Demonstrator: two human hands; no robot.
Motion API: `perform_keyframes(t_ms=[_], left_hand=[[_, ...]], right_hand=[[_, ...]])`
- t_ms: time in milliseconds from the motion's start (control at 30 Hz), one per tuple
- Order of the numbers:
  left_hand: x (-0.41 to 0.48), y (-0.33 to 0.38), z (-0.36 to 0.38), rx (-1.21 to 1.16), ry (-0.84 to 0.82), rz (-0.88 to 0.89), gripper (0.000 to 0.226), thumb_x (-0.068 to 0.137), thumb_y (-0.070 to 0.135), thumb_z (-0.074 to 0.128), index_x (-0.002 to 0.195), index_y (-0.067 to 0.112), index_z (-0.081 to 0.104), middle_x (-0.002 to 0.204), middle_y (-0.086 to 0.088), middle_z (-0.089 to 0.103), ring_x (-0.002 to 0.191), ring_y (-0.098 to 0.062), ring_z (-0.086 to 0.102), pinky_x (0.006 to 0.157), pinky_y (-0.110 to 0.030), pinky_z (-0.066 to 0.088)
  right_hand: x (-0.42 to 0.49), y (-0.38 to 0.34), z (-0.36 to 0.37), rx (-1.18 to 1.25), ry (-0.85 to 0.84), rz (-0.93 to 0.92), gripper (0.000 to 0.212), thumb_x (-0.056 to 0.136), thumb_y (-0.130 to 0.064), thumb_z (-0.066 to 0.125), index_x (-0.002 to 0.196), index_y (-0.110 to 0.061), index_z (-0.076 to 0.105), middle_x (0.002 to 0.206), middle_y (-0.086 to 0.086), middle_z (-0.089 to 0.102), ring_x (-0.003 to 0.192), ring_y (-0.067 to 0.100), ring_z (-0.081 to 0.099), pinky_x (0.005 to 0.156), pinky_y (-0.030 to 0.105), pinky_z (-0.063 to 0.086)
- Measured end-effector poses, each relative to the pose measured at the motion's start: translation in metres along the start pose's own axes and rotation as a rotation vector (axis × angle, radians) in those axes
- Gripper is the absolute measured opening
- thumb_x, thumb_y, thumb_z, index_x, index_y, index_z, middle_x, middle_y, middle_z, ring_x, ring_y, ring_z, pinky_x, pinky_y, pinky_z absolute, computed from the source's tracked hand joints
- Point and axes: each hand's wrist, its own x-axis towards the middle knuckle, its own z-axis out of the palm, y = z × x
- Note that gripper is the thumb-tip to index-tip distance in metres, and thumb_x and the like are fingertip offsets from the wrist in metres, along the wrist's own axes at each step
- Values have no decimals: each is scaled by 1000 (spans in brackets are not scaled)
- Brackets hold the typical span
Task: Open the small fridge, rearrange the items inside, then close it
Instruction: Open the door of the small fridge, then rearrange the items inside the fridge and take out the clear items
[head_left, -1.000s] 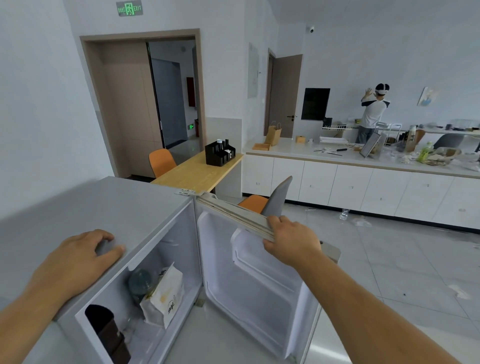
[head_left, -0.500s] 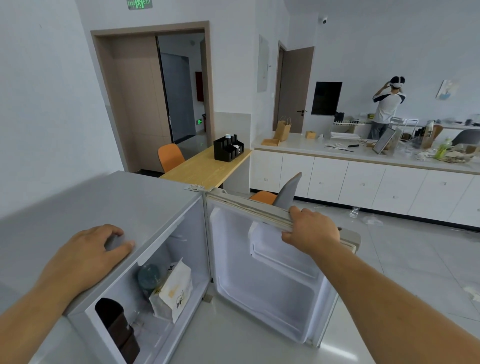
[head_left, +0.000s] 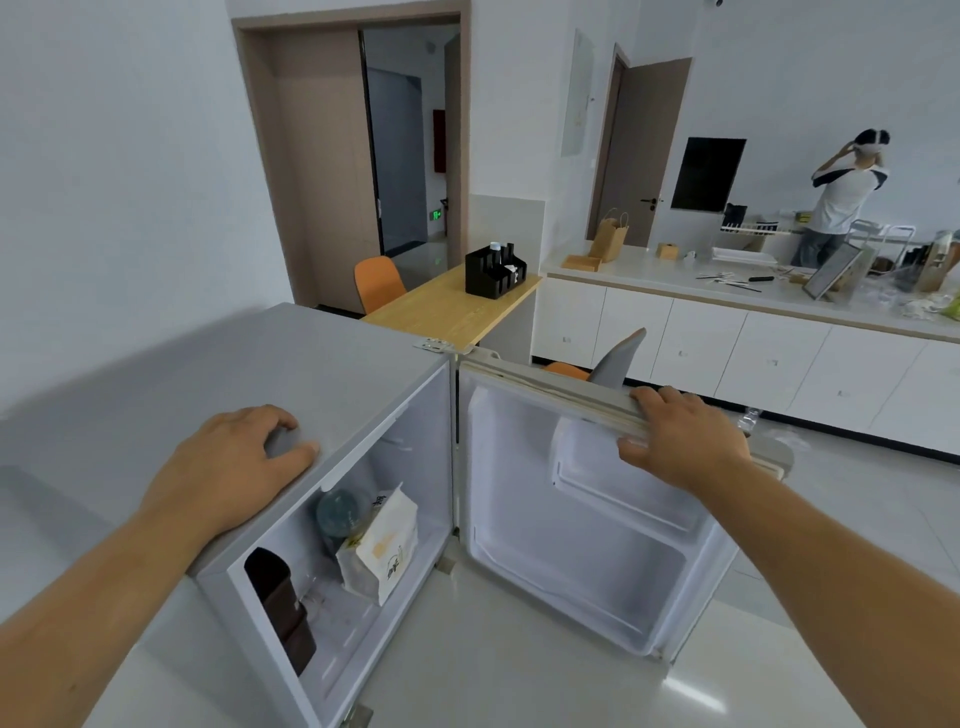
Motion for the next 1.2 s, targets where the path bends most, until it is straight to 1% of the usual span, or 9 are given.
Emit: perform_keyframes(t_ms=[100,167,300,467,600,767,867,1100,1200], left_hand=[[0,3,0,19,8,18,53,85,76,45,119,37,60,125,6,66,111,-19,56,91,-44,51],[0,4,0,16,18,41,49,87,72,47,117,36,61,122,7,67,108,-18,56,89,-43,51],[-4,9,1,-25,17,80,38,93,60,56,119,33,64,121,7,69,104,-15,55,85,-37,49],[-16,36,9,33,-22,148,52,90,63,61,132,33,57,132,9,63,118,-18,54,92,-37,49],[-36,61,22,59,58,298,56,91,56,65,138,27,60,145,1,61,132,-23,53,105,-40,44],[-67,81,63,-21,142,376,41,88,49,60,117,23,73,121,3,74,113,-19,65,97,-38,52],[-81,74,104,-155,70,209,36,88,52,57,110,28,73,113,8,74,108,-14,63,89,-33,54],[-86,41,199,-611,-122,-552,35,90,50,69,121,40,59,122,14,68,98,-10,60,61,-7,35],[-72,30,233,-784,-109,-767,50,91,41,68,138,32,51,136,6,61,106,-15,55,73,-24,42]], right_hand=[[-6,-19,-1,52,112,-85,68,87,-65,53,142,-25,46,129,2,59,117,26,53,102,45,46],[-11,-44,-2,144,168,-138,64,90,-59,56,143,-23,48,136,3,58,125,27,50,109,47,42],[-23,-108,-4,265,195,-283,50,92,-52,54,133,-23,59,128,-1,62,122,23,52,106,44,44],[-32,-176,11,342,28,-386,57,90,-62,39,127,-26,62,122,-5,62,115,20,54,101,40,46],[-35,-210,34,371,-81,-432,54,91,-64,48,128,-26,61,124,-5,62,114,19,52,99,36,47],[-35,-235,63,469,-234,-403,59,85,-68,47,123,-26,63,119,-3,63,112,21,53,89,37,50],[-30,-250,87,498,-301,-353,46,91,-61,58,120,-27,63,117,-4,62,113,20,52,82,35,48],[-16,-292,136,660,-530,-126,36,91,-54,59,105,-23,69,103,-2,66,94,21,62,74,33,52],[-1,-314,157,710,-654,-54,36,90,-50,56,84,-17,65,84,1,66,75,17,61,63,32,47]])
